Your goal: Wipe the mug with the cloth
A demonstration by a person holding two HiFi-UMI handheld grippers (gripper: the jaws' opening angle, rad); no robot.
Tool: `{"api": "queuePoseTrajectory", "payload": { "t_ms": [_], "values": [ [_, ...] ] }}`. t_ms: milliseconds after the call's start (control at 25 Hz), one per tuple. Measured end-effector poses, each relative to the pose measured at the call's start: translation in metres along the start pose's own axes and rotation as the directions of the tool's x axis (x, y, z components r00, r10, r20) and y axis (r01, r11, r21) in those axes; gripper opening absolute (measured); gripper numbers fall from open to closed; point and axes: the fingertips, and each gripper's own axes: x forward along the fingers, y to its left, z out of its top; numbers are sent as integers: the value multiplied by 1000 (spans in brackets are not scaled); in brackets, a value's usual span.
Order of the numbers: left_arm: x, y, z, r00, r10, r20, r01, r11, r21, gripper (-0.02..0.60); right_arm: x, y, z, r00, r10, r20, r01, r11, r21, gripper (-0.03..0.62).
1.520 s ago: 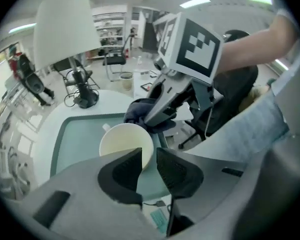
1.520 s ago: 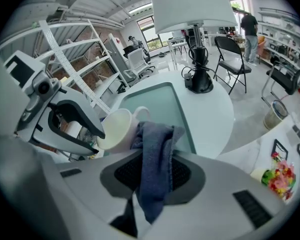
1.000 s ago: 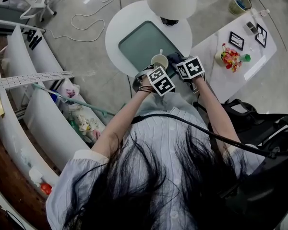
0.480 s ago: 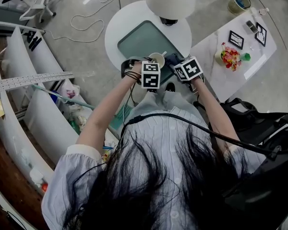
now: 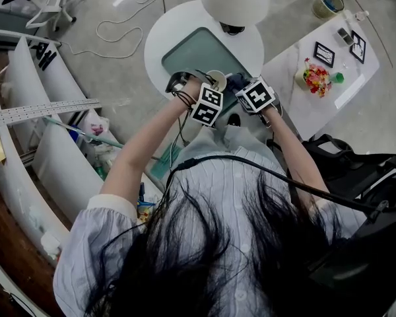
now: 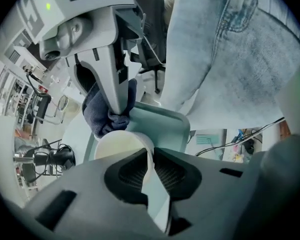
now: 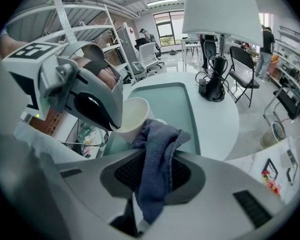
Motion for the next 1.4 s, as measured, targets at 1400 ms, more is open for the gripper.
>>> {"api": "queuePoseTrajectory", "payload": {
  "t_ms": [1400],
  "values": [
    [-105,-34,-67,670,699,248,229,123,-966,46,-69,58,20,913,-163,374,-48,867,495,94]
  ]
}}
